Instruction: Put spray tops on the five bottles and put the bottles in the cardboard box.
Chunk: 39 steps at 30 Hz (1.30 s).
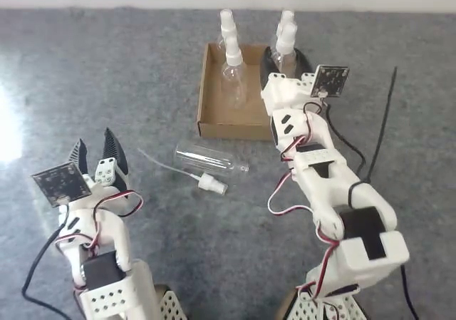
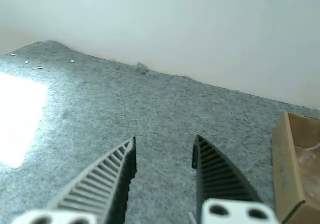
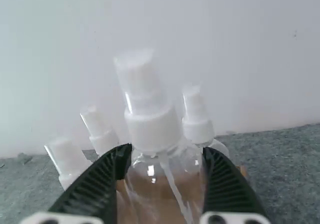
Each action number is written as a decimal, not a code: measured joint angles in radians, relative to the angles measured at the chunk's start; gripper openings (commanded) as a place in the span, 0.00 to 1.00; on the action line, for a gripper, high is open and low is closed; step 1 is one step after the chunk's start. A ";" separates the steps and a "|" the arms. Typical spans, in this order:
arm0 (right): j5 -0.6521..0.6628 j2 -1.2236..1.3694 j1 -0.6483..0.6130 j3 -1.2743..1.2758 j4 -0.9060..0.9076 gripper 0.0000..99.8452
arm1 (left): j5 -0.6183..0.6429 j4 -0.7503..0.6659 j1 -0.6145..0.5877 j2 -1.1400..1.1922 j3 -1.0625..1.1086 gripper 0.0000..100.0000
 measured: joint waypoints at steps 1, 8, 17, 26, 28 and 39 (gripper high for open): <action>0.000 0.017 0.000 0.000 -0.011 0.09 | -0.002 0.000 0.000 0.000 0.000 0.17; 0.078 0.138 0.000 -0.005 -0.147 0.09 | -0.002 0.000 0.000 0.000 0.000 0.17; 0.086 0.273 0.000 -0.110 -0.173 0.09 | -0.002 0.000 0.000 0.000 0.000 0.17; 0.086 0.288 0.000 -0.121 -0.176 0.09 | -0.002 0.000 0.000 0.000 0.000 0.17; 0.086 0.288 0.000 -0.121 -0.176 0.09 | -0.002 0.000 0.000 0.000 0.000 0.17; 0.089 0.384 0.000 -0.178 -0.183 0.09 | -0.002 0.000 0.000 0.000 0.000 0.17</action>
